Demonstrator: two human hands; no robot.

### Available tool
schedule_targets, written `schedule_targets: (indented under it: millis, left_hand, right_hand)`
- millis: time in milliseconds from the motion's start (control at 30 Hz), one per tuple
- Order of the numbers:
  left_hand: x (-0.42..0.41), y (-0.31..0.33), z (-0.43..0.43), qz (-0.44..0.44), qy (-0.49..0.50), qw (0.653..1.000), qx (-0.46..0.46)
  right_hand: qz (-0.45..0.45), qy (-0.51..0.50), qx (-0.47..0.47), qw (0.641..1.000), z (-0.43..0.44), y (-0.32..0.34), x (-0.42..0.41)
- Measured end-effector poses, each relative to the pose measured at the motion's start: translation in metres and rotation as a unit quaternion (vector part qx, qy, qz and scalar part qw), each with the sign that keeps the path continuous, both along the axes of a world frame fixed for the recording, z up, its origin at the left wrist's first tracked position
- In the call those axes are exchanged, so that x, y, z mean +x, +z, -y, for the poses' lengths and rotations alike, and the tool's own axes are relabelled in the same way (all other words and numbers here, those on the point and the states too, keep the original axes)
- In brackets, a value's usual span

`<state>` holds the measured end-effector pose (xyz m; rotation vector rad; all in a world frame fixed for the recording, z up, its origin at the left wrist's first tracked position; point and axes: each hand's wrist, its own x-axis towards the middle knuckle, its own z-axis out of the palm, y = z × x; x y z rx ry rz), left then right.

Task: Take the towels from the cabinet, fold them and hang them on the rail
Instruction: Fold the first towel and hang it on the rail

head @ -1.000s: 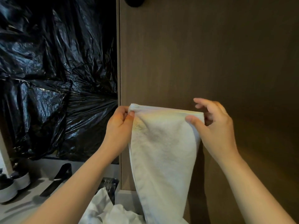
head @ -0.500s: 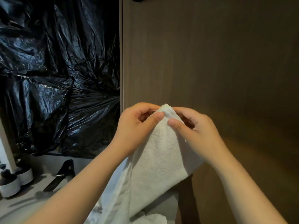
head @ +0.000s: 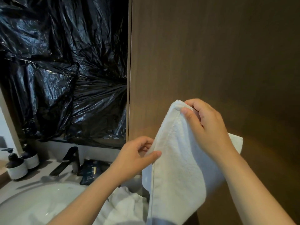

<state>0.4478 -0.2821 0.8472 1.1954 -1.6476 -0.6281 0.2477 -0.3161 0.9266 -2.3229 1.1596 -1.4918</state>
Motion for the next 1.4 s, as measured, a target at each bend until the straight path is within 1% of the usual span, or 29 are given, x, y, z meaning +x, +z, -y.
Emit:
schedule_targets:
  millis: [67,167,267,367,467,567,633,700,767,867,933,1000,1033,1100,1267,1333,1400]
  left_hand:
    - [0.005,-0.011,0.002,0.031,0.006,1.0,0.004]
    - [0.013,-0.025,0.005,0.099,0.02,0.995,-0.007]
    - [0.022,-0.038,0.005,0.133,0.027,0.991,0.013]
    - [0.029,-0.048,0.0,0.112,0.032,0.993,0.013]
    - [0.04,-0.04,-0.005,0.074,0.071,0.995,-0.016]
    - [0.055,-0.016,-0.011,0.087,0.102,0.989,-0.068]
    - [0.065,0.001,-0.015,0.11,0.094,0.987,-0.074]
    - [0.075,0.009,-0.016,0.135,0.055,0.989,-0.02]
    - [0.082,0.001,-0.016,0.162,0.004,0.984,0.078]
    - [0.073,-0.053,-0.016,0.242,-0.047,0.951,0.188]
    - [0.055,-0.106,-0.02,0.258,-0.076,0.935,0.23]
    - [0.036,-0.151,-0.023,0.276,-0.072,0.931,0.228]
    - [0.029,-0.166,-0.023,0.283,-0.058,0.932,0.217]
    - [0.02,-0.179,-0.019,0.284,-0.036,0.938,0.196]
    - [0.01,-0.177,-0.008,0.24,-0.047,0.954,0.174]
    - [0.005,-0.175,-0.007,0.233,-0.034,0.955,0.181]
    - [0.003,-0.173,-0.012,0.223,-0.016,0.958,0.18]
  right_hand:
    - [-0.001,-0.005,0.002,1.0,-0.001,-0.001,0.002]
    - [0.01,-0.008,0.0,1.0,-0.001,-0.002,0.004]
    - [0.022,-0.013,-0.001,1.0,-0.002,-0.003,0.006]
    - [0.035,-0.014,-0.001,0.999,-0.003,-0.005,0.007]
    - [0.059,-0.019,0.0,0.998,-0.004,-0.007,0.006]
    - [0.084,-0.034,0.029,0.995,0.0,-0.011,0.005]
    - [0.103,-0.048,0.067,0.991,0.004,-0.02,0.005]
    - [0.104,-0.068,0.117,0.985,0.007,-0.041,0.001]
    - [0.082,-0.095,0.183,0.975,0.008,-0.075,-0.006]
    - [0.017,-0.149,0.288,0.946,-0.004,-0.152,-0.019]
    - [-0.019,-0.179,0.346,0.921,-0.021,-0.209,-0.03]
    - [-0.021,-0.204,0.404,0.892,-0.038,-0.255,-0.043]
    - [-0.016,-0.218,0.418,0.882,-0.045,-0.272,-0.049]
    - [-0.004,-0.243,0.422,0.874,-0.052,-0.291,-0.057]
    - [0.045,-0.287,0.394,0.872,-0.045,-0.288,-0.067]
    - [0.027,-0.298,0.383,0.874,-0.042,-0.283,-0.073]
    - [-0.013,-0.293,0.405,0.866,-0.04,-0.284,-0.073]
